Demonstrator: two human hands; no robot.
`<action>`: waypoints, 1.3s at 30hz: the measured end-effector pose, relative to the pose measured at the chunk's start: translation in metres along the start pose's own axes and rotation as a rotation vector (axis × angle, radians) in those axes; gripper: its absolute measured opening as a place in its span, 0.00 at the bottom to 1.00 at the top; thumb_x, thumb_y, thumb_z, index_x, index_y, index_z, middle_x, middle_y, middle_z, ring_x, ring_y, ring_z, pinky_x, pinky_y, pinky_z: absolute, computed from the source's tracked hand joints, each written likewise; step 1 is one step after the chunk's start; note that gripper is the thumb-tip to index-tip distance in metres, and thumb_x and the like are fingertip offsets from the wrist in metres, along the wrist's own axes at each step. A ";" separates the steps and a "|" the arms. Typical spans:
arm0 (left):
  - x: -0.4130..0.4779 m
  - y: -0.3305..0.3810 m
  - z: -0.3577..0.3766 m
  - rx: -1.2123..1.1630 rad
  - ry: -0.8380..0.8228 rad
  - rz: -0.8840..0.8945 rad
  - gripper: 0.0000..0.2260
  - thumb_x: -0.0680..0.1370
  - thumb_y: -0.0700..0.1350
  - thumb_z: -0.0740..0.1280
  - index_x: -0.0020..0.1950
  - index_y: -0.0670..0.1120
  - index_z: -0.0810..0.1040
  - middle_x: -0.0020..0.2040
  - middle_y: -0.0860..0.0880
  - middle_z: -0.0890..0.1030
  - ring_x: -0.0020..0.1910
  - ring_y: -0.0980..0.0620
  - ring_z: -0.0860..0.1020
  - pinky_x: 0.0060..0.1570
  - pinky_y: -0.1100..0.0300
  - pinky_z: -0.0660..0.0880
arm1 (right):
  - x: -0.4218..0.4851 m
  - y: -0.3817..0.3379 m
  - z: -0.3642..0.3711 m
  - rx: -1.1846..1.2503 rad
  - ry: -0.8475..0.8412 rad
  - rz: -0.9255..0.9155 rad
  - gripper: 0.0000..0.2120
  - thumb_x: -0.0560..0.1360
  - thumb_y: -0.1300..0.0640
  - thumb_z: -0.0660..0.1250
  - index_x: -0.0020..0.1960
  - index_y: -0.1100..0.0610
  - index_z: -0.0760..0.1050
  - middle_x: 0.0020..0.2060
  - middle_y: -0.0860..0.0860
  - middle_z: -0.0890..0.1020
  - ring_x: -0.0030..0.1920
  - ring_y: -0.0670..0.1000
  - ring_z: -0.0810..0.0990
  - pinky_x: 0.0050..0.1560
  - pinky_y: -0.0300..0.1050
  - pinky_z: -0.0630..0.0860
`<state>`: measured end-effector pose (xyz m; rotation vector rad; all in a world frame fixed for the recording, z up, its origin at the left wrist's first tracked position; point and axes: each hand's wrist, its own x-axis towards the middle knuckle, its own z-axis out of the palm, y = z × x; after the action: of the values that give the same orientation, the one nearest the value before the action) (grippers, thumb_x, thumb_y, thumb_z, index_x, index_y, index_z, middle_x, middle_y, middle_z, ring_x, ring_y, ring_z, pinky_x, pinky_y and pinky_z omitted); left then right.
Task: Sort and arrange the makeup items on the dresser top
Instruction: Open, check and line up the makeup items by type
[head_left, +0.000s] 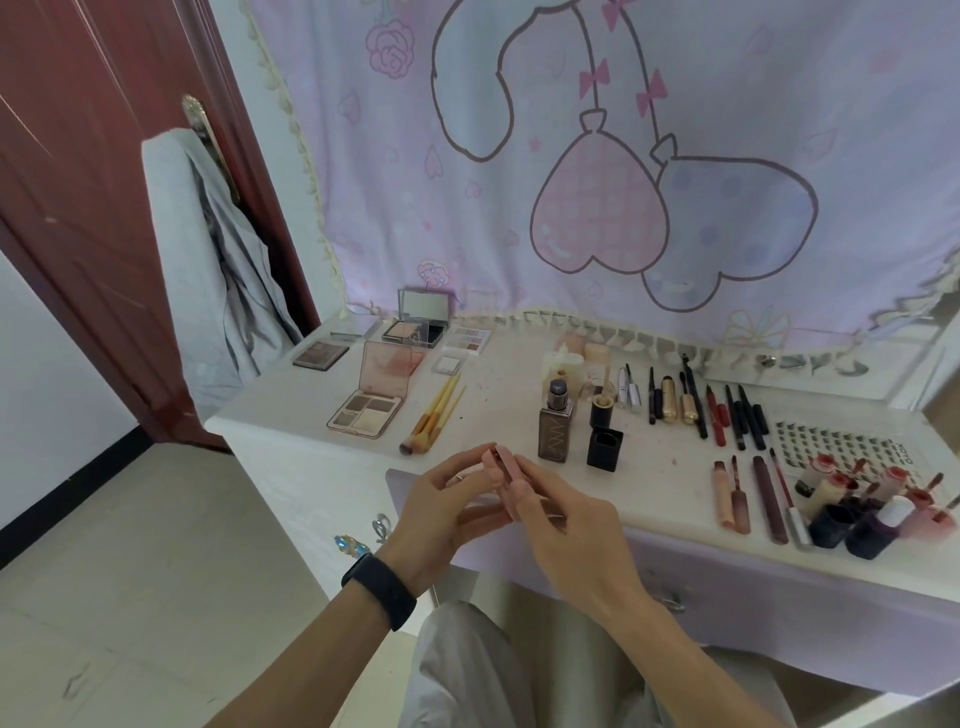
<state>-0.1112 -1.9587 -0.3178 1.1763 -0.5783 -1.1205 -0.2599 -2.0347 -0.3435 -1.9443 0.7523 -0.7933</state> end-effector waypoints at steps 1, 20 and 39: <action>0.000 0.000 -0.003 -0.018 -0.006 -0.005 0.17 0.72 0.46 0.74 0.61 0.45 0.82 0.58 0.37 0.82 0.57 0.36 0.82 0.53 0.50 0.80 | 0.000 -0.001 0.001 0.024 -0.006 0.011 0.20 0.77 0.32 0.59 0.67 0.32 0.73 0.52 0.31 0.83 0.53 0.33 0.81 0.53 0.30 0.78; 0.001 0.048 -0.062 0.243 0.045 -0.128 0.16 0.78 0.38 0.65 0.67 0.42 0.77 0.59 0.45 0.84 0.56 0.41 0.83 0.58 0.48 0.80 | 0.041 -0.006 0.040 0.279 -0.096 0.253 0.17 0.67 0.21 0.62 0.50 0.25 0.79 0.44 0.37 0.87 0.47 0.41 0.86 0.58 0.51 0.80; -0.001 0.035 -0.056 0.760 0.088 0.071 0.28 0.69 0.50 0.79 0.68 0.50 0.76 0.60 0.55 0.75 0.56 0.52 0.79 0.47 0.54 0.83 | 0.044 -0.007 0.045 0.386 -0.097 0.259 0.20 0.66 0.23 0.66 0.53 0.28 0.80 0.48 0.40 0.87 0.53 0.45 0.85 0.61 0.53 0.79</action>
<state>-0.0506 -1.9348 -0.3039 1.8231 -1.0160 -0.7902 -0.1971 -2.0422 -0.3457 -1.4941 0.7152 -0.6274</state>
